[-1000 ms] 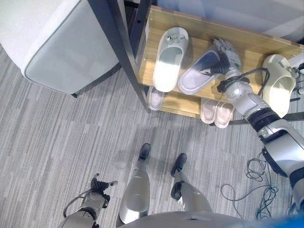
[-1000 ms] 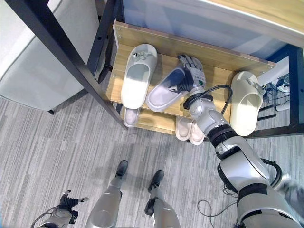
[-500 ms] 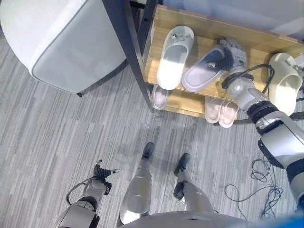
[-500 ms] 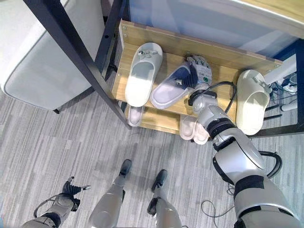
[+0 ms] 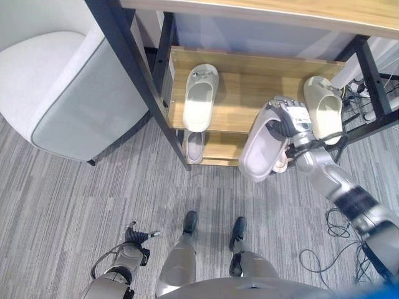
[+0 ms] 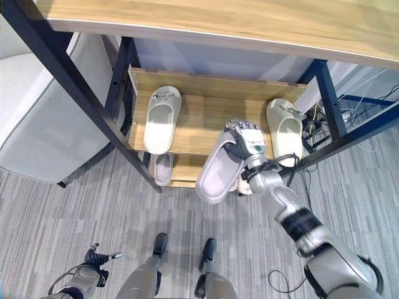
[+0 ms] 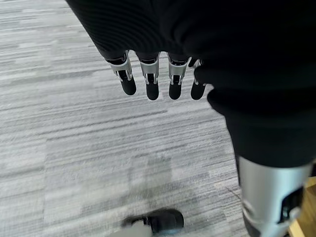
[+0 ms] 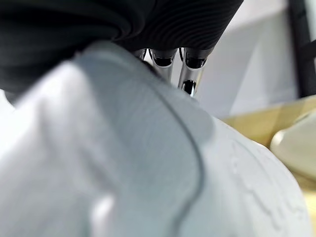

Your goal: Arrange the slippers neatly on the shoe rack.

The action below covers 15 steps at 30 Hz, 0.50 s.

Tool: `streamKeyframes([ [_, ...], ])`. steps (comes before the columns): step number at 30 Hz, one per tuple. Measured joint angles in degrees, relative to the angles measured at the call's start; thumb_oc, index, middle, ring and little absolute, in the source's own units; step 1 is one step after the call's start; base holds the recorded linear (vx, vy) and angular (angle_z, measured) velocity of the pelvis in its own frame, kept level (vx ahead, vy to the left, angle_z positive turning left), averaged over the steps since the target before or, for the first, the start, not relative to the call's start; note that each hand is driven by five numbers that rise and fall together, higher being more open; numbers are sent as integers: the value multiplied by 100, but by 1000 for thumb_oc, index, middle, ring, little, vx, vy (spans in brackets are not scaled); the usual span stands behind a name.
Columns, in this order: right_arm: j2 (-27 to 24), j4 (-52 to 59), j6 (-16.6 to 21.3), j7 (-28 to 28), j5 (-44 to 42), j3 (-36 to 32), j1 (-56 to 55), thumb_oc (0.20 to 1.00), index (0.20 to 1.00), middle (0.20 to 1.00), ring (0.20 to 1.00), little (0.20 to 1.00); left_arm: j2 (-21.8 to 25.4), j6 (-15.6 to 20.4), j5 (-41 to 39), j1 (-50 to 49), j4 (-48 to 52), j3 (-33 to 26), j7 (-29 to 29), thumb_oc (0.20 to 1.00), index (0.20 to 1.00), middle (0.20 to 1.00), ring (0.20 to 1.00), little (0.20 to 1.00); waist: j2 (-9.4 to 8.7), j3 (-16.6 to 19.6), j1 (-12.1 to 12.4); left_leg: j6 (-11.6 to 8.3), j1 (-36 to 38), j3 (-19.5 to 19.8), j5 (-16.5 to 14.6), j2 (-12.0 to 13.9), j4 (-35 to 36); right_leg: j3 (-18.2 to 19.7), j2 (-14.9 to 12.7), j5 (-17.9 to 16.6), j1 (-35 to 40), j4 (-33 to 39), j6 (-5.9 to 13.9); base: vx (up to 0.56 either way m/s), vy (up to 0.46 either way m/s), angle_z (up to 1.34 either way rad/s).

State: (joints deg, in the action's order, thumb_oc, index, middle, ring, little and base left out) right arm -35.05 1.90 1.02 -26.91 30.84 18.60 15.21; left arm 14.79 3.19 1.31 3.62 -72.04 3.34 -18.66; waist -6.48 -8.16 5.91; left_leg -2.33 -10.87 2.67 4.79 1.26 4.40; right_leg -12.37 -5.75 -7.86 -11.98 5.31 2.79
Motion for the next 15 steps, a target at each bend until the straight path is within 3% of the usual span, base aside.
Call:
streamKeyframes([
  [2,-102,62,251,144,-17,-123,-520,200,200,200,200,200,-118,-157,105,-593,-297,80,84,1000,1000,1000,1000,1000,6,348,-347,29,570,-233,-223,-15,98,163,-17,137,410,3,48,116,165,-59],
  [4,70,264,335,353,-88,-375,-1306,200,200,200,200,200,-120,-170,235,-732,-284,51,93,1000,1000,1000,1000,1000,24,606,-366,111,773,-349,-277,-40,94,262,-43,198,568,1,101,58,237,-22],
  [6,332,534,553,601,-283,-440,-2202,200,200,200,200,200,-204,-184,272,-845,-285,98,122,1000,1000,1000,1000,1000,169,787,-416,218,1108,-480,-409,-123,99,402,-113,225,826,0,152,-10,255,-33],
  [8,352,534,659,825,-352,-414,-2666,200,200,200,200,200,-298,-178,319,-877,-274,75,126,1000,1000,1000,1000,1000,349,918,-643,339,1257,-531,-465,-283,99,472,-262,229,916,-63,270,-89,215,-22],
  [11,227,479,687,931,-349,-350,-2602,200,200,200,200,200,-242,-166,436,-593,-234,48,127,1000,1000,1000,1000,1000,568,786,-741,558,1369,-856,-437,-415,97,517,-426,182,570,-722,380,-71,103,-44],
  [12,169,473,702,953,-341,-224,-2535,200,200,200,200,200,-102,-154,438,-463,-231,46,112,1000,1000,1000,1000,1000,601,618,-737,669,1466,-927,-474,-415,120,334,-487,202,511,-1019,459,-92,25,-46],
  [13,159,457,819,1003,-259,-117,-2537,200,200,200,200,200,72,-153,439,-508,-224,31,101,1000,1000,1000,1000,1000,538,569,-699,740,1490,-1008,-450,-400,121,-127,-594,486,320,-1696,415,-125,25,-45],
  [15,102,438,960,1006,-178,-3,-2414,200,200,200,200,200,87,-172,431,-787,-267,-151,85,1000,1000,1000,1000,1000,342,461,-642,726,1379,-1071,-319,-260,90,-253,-56,1212,232,-2203,362,-74,-38,-33],
])
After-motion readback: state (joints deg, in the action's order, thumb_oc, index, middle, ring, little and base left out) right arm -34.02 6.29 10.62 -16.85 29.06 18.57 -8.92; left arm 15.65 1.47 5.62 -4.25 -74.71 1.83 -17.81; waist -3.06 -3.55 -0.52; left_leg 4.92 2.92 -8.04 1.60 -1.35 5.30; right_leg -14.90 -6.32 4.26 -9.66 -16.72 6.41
